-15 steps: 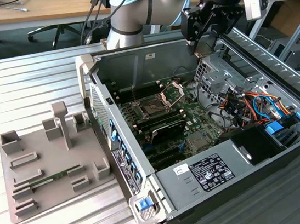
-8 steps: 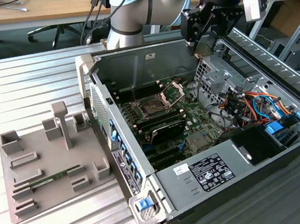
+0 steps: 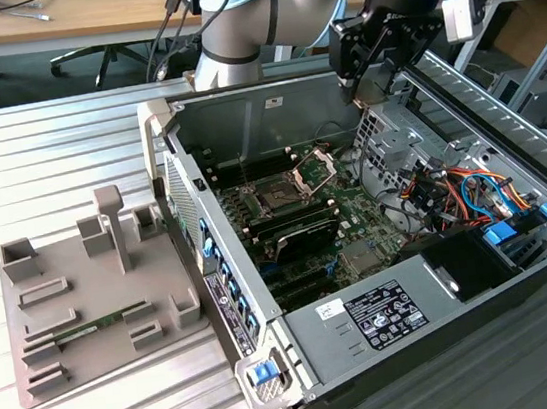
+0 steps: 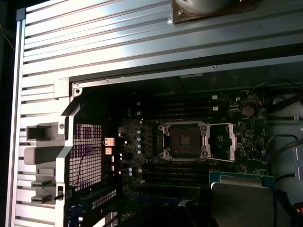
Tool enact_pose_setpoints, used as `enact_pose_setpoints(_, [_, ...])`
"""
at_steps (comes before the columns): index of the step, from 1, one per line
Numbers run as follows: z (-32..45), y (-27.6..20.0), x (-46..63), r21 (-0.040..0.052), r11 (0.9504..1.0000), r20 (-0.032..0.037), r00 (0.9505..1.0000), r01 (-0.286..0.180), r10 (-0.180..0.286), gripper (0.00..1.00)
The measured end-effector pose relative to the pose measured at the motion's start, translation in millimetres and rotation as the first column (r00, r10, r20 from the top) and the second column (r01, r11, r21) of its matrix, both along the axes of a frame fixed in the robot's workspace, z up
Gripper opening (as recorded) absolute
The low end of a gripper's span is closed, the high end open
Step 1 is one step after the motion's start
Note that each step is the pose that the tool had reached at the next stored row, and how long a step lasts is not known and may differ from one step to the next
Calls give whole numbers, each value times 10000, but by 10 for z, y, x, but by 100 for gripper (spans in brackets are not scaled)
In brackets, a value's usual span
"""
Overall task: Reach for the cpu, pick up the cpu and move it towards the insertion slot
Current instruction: 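Pick up the cpu and move it towards the insertion slot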
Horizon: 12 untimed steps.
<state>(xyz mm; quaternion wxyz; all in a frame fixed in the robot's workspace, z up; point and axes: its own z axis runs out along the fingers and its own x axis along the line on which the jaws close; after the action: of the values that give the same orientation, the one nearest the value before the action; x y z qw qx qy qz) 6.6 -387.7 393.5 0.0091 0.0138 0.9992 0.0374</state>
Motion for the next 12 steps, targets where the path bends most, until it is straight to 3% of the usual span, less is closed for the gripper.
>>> enact_pose_setpoints(12, [-58,0,0,-1,10000,0,10000,0,0,55])
